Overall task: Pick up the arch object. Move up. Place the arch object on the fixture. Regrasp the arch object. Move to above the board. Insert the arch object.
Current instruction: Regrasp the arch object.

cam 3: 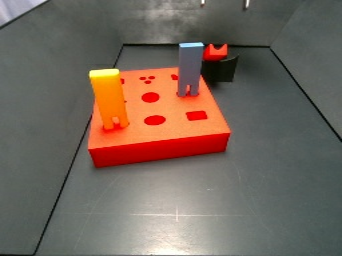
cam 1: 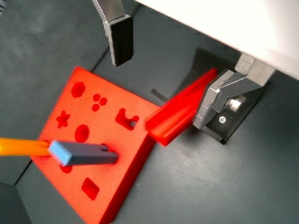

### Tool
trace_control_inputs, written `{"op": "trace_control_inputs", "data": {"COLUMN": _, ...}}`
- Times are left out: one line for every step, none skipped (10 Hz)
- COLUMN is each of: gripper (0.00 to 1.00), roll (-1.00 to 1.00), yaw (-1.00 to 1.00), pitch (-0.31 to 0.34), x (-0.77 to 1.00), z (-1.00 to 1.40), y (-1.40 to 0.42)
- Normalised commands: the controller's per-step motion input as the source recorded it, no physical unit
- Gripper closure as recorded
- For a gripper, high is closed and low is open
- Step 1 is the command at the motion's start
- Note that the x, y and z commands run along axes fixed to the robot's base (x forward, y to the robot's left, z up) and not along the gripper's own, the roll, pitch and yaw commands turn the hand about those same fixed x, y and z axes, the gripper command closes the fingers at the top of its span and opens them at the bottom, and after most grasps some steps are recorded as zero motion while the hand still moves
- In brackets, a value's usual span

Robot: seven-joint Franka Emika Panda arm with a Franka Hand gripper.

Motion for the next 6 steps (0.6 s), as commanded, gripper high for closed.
{"op": "trace_control_inputs", "data": {"gripper": 0.00, "roll": 1.00, "yaw": 0.03, "pitch": 0.037, "x": -0.06, "z": 0.71, "y": -1.00}}
{"op": "trace_control_inputs", "data": {"gripper": 0.00, "roll": 1.00, "yaw": 0.03, "pitch": 0.034, "x": -0.05, "z": 0.45, "y": -0.82}}
{"op": "trace_control_inputs", "data": {"gripper": 0.00, "roll": 1.00, "yaw": 0.03, "pitch": 0.030, "x": -0.04, "z": 0.22, "y": -0.62}}
{"op": "trace_control_inputs", "data": {"gripper": 0.00, "roll": 1.00, "yaw": 0.03, "pitch": 0.026, "x": -0.03, "z": 0.09, "y": -0.42}}
{"op": "trace_control_inputs", "data": {"gripper": 0.00, "roll": 1.00, "yaw": 0.03, "pitch": 0.022, "x": -0.03, "z": 0.04, "y": -0.14}}
{"op": "trace_control_inputs", "data": {"gripper": 0.00, "roll": 1.00, "yaw": 0.03, "pitch": 0.020, "x": -0.03, "z": 0.03, "y": -0.04}}
